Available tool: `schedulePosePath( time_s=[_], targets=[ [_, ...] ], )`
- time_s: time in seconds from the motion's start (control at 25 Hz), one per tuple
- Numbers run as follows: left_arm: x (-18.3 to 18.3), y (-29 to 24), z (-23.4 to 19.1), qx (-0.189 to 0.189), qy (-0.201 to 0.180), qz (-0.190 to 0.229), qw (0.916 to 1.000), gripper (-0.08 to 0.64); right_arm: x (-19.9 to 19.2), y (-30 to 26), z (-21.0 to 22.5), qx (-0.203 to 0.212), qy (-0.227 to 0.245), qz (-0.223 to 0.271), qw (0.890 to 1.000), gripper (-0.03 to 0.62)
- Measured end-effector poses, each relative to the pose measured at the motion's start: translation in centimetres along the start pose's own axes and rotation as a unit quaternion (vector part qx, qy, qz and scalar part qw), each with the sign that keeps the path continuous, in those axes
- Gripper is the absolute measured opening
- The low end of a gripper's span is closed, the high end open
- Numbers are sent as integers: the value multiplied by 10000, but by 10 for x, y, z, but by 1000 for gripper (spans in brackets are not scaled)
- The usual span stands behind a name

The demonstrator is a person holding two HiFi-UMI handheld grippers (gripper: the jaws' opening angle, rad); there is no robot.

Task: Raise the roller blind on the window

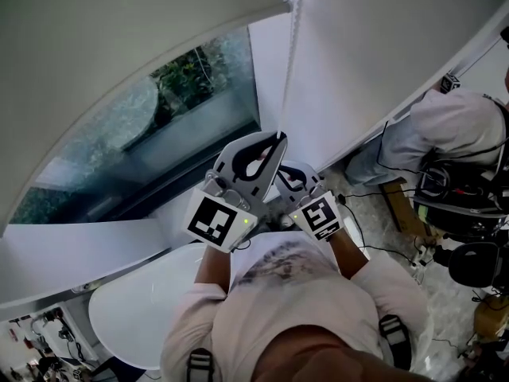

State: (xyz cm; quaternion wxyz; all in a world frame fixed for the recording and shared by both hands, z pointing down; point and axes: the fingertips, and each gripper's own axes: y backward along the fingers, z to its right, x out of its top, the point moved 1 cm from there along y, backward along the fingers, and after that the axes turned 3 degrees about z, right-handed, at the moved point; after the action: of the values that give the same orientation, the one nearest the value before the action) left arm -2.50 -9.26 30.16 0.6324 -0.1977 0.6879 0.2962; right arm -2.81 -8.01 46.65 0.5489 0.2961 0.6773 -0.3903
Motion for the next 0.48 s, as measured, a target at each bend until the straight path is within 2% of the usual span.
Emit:
schedulePosePath(
  time_s=[0.28, 0.48],
  targets=[
    [-26, 0, 0, 42, 197, -133, 9997, 11, -25, -2, 2, 28, -98, -237, 9997, 63],
    [-40, 4, -3, 48, 125, -172, 9998, 11, -37, -6, 1, 32, -115, -405, 9991, 63]
  ],
)
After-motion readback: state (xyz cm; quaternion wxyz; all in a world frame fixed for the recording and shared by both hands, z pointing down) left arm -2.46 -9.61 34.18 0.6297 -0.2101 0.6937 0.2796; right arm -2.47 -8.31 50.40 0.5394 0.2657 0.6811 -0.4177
